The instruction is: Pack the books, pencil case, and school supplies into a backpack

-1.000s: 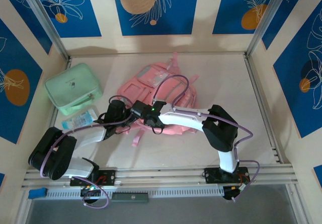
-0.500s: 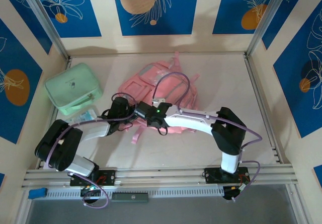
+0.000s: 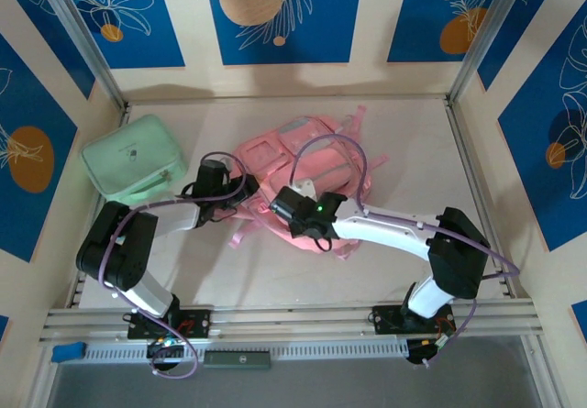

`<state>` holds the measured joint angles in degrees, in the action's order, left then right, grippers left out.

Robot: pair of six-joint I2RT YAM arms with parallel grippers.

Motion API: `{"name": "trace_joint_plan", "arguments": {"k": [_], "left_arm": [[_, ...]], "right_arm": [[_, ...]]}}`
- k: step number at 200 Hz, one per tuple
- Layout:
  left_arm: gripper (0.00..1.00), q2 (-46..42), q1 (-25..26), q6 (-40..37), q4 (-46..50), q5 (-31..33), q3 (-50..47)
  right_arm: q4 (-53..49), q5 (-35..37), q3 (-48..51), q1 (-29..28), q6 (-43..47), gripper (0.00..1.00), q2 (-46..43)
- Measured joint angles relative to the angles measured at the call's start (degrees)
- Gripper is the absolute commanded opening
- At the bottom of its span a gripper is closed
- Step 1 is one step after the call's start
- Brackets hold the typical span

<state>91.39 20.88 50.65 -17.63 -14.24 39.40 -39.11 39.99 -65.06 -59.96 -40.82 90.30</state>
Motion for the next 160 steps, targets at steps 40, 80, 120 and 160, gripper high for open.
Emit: {"name": "trace_joint_plan", "arguments": {"k": [40,80,120,160], "left_arm": [[0.57,-9.55,1.07,4.83,0.42,-1.79,-5.44],[0.55,-20.55,10.67,12.96,2.25,1.99,-8.35],[0.50,-23.45,19.08,22.12,-0.83,8.20,-10.19],[0.45,-20.57,23.93,30.84,-4.76,14.25,-13.27]], "right_arm": [[0.98,-2.34,0.42,-0.61,-0.07,0.00,-0.46],[3.04,-3.91,3.37,-0.20,-0.31,0.00,-2.99],[4.61,-4.46,4.90,-0.02,-1.01,0.00,-4.11],[5.53,-4.48,5.97,-0.04,-1.38,0.00,-4.70]]}}
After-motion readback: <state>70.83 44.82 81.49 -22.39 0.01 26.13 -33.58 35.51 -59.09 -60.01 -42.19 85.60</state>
